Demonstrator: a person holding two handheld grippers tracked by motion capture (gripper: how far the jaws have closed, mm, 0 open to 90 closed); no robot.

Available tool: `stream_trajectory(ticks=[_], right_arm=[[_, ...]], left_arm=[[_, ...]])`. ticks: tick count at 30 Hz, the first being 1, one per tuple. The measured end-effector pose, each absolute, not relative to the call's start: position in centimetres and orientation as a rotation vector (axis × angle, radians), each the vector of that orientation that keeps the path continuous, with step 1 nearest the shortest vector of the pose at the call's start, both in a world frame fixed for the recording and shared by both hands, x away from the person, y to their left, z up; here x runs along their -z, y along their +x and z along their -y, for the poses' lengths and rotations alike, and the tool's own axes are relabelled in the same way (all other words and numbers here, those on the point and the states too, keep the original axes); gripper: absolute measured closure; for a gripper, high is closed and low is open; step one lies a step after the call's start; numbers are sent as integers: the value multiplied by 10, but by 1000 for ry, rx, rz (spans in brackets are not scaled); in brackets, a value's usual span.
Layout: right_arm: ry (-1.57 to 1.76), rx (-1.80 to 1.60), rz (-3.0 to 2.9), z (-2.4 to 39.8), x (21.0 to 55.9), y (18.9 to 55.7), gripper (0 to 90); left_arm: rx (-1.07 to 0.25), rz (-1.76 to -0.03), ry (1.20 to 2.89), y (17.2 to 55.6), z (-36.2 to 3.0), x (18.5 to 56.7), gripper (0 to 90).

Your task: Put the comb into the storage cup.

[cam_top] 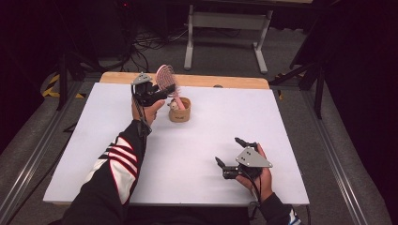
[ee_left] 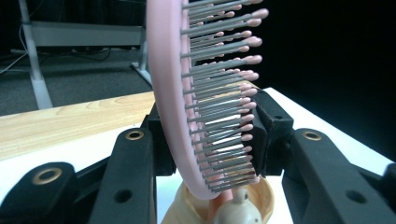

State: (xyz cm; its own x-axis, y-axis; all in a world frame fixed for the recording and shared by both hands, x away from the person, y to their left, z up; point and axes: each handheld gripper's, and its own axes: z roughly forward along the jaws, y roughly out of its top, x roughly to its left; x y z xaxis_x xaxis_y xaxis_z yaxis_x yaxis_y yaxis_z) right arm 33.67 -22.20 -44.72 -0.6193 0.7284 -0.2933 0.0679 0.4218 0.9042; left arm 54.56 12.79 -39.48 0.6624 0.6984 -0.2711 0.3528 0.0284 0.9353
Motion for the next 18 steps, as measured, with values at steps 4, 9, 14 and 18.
stream_trajectory(ticks=[4, 9, 14, 18], right_arm=[[665, -1221, -1991, 221, 447, 336, 68], [655, -1219, -1997, 220, 447, 336, 68], [651, -1215, -2007, 219, 448, 335, 72], [637, -1197, -2017, 217, 449, 335, 73]], left_arm=[[-320, -918, 1570, 548, -134, 398, 583], [-315, -939, 1567, 550, -139, 400, 573], [-303, -954, 1558, 551, -144, 403, 565], [-296, -967, 1554, 552, -149, 406, 559]])
